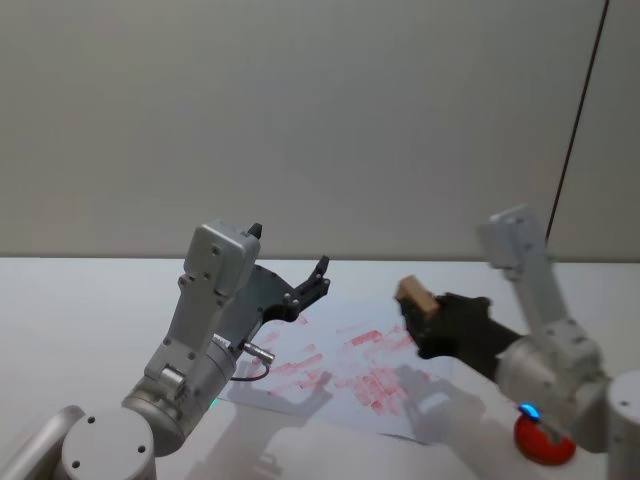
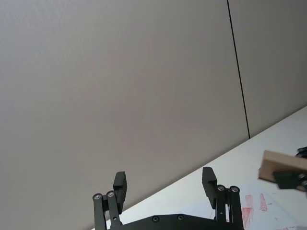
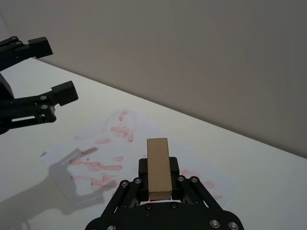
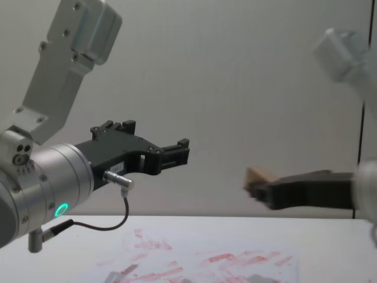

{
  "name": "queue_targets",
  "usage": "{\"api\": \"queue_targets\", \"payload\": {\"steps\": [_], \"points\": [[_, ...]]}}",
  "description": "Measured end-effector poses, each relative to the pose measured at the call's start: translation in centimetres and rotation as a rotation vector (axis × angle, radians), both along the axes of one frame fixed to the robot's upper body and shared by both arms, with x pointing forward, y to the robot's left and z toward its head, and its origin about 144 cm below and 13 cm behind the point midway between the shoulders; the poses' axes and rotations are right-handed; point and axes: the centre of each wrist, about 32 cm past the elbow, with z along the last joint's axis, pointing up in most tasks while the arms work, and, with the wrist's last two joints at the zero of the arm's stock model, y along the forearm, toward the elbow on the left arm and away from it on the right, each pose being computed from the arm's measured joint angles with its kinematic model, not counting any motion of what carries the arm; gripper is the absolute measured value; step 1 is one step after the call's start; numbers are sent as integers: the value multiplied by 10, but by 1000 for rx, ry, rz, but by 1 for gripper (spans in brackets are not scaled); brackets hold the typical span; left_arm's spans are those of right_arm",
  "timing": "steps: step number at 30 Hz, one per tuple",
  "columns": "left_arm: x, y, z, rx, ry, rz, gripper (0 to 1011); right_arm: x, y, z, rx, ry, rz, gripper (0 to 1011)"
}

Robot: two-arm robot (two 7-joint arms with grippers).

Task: Use the one hand to pick up the stamp and affix it onto the A4 paper.

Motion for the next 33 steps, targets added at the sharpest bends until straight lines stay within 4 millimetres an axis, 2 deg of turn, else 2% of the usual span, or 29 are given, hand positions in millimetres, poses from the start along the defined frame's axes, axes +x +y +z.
{"api": "queue_targets", "payload": {"steps": [8,16,21,33], "points": [[0,0,0,0,0,0,1003,-25,-39,-1,-25,22,-46,220],[0,0,0,0,0,0,1002,-47,-66,-5,-60,52,-88,220],[0,0,0,0,0,0,1002,-58,-78,-8,-86,65,-114,221],[0,0,0,0,0,0,1002,-68,-92,-17,-134,106,-143,220]]}}
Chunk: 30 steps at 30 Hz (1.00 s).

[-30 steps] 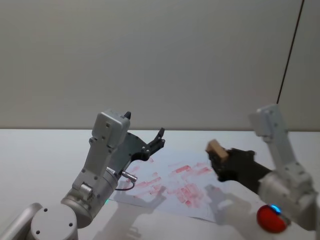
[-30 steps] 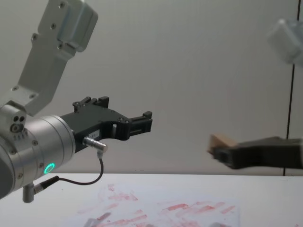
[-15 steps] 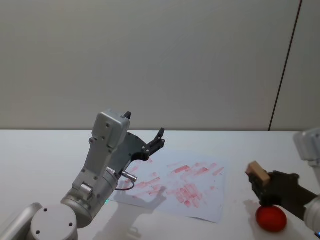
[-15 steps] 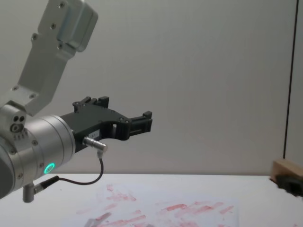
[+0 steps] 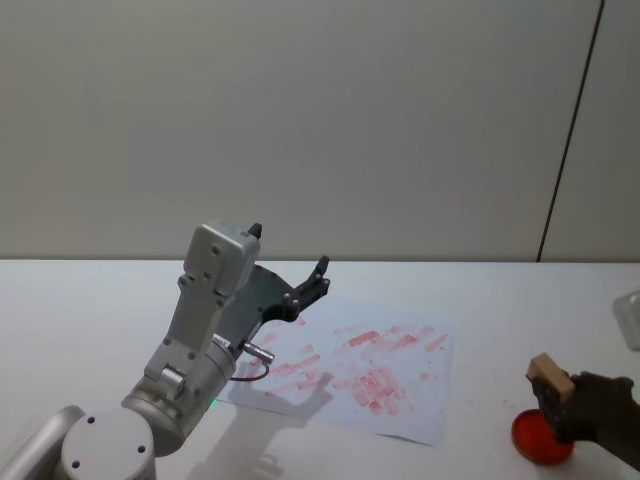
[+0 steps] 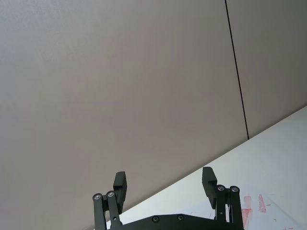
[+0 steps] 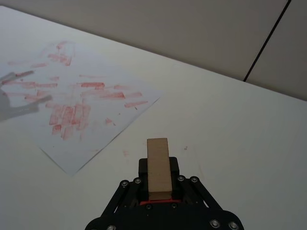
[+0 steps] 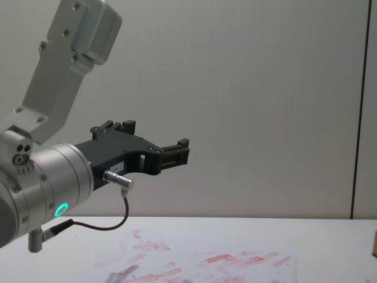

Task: Use the one hand to pick up the stamp and affix it onto the A4 paper.

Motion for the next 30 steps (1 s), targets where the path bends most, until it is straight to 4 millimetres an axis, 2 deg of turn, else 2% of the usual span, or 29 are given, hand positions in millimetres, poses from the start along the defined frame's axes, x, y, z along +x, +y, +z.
{"api": "queue_targets", "payload": {"steps": [20,29,30], "points": [[0,0,0,0,0,0,1003,0,2,-21,-62,72,-2,238],[0,0,0,0,0,0,1002,1,3,-24,-71,79,1,555],[0,0,0,0,0,0,1003,1,3,-24,-71,79,1,555]]}}
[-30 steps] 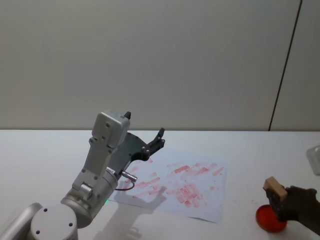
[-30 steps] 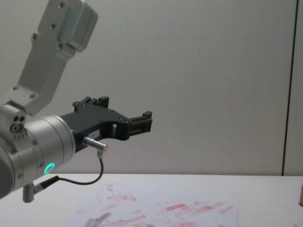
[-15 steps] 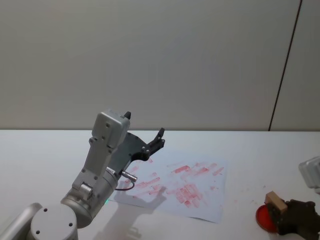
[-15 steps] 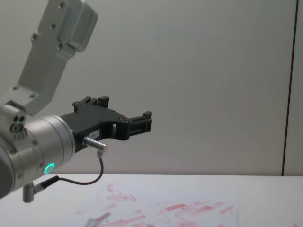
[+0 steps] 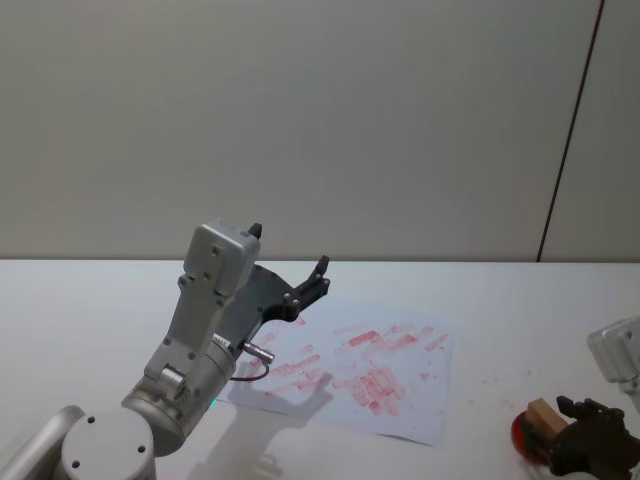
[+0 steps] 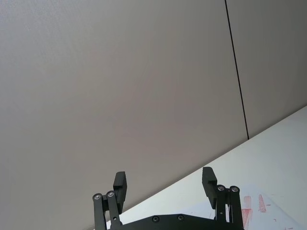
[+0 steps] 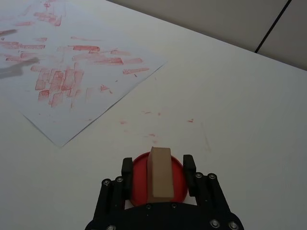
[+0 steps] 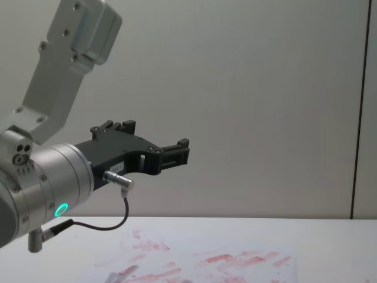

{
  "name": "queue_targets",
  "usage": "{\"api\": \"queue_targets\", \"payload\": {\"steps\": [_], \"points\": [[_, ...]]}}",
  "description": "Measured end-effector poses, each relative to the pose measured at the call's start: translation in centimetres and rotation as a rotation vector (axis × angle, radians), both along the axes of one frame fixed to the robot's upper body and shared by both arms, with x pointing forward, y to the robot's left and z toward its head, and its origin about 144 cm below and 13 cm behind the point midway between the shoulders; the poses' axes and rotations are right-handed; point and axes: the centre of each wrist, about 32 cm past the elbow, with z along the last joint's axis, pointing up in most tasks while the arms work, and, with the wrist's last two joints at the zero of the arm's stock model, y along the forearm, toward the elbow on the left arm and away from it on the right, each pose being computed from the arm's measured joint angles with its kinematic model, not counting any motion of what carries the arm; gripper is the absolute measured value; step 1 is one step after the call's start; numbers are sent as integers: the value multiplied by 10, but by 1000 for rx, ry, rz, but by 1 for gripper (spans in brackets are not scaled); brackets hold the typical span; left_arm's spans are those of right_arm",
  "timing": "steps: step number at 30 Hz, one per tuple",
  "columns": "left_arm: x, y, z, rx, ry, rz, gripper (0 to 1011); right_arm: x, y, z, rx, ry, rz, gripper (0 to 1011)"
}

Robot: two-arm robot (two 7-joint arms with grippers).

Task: Use the one hand to pick up the stamp and affix it onto the A4 paper.

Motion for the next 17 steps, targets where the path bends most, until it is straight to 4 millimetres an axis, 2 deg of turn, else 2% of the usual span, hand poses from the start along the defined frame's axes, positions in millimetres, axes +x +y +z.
{"api": "queue_targets", "payload": {"steps": [5,6,13,17], "points": [[0,0,0,0,0,0,1002,0,1,-1,-3,3,1,754],[0,0,0,0,0,0,1002,0,1,-1,-3,3,1,754],[0,0,0,0,0,0,1002,1,1,-2,-6,5,2,960],[0,0,0,0,0,0,1003,1,1,-2,-6,6,2,1001]]}}
